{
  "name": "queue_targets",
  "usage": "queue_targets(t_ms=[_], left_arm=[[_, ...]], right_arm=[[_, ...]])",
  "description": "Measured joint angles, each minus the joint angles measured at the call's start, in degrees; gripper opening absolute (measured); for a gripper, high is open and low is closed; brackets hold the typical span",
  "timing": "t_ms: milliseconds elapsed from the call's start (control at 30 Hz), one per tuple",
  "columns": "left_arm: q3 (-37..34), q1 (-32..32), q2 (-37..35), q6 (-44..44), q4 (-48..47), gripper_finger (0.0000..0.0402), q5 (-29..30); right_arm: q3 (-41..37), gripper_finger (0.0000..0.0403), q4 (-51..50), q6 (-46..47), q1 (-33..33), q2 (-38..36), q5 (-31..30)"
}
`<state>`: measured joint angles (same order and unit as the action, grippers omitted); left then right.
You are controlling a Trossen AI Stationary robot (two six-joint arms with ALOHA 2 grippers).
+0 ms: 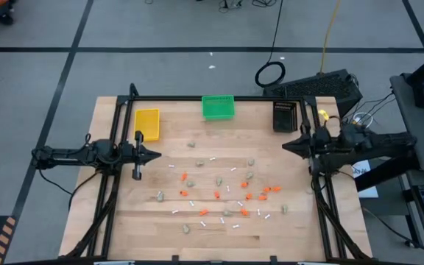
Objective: Sort Halloween decoration
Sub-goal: Put the orange skeleton toy into the yellow bin
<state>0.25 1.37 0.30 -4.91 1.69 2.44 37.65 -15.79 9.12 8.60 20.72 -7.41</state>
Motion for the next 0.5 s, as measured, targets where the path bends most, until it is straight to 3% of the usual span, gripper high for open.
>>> queue_targets(t_ms=[300,500], left_arm=[[-0.02,0.0,0.01,0.0,0.17,0.0,0.11],[-0.01,0.0,0.0,0.0,0.28,0.0,0.09]], right_arm=[[12.91,0.0,-5.82,-5.23,0.0,7.3,0.01],[17.57,0.0,-6.86,-5.46,0.0,12.05,0.0]])
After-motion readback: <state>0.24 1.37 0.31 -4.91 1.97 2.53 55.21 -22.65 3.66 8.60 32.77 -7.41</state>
